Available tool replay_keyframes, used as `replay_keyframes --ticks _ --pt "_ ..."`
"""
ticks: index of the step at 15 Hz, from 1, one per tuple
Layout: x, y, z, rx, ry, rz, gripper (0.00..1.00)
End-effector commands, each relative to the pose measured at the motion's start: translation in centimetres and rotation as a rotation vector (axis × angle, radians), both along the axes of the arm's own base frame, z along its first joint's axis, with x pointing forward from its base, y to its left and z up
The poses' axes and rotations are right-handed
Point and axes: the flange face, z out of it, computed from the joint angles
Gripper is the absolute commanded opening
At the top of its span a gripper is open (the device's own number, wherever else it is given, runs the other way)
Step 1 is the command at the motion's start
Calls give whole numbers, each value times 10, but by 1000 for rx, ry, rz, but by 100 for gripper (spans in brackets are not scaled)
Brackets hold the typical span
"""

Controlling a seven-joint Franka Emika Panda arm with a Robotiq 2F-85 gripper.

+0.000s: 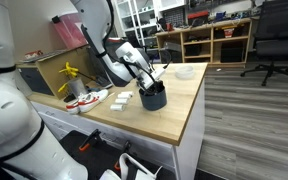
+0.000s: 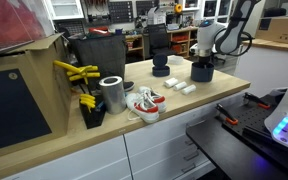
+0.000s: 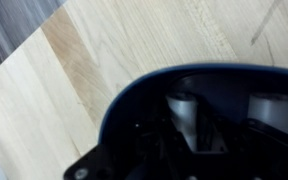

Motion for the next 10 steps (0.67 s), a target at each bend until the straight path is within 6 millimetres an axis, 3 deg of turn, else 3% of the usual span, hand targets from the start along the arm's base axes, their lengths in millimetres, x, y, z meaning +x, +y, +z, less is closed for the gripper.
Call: replay_keyframes --ticks 1,6,10 --pt "-9 -8 13 58 -13 -41 7" --pt "-7 -11 43 181 20 -147 7" --pt "8 -9 81 291 43 -230 7"
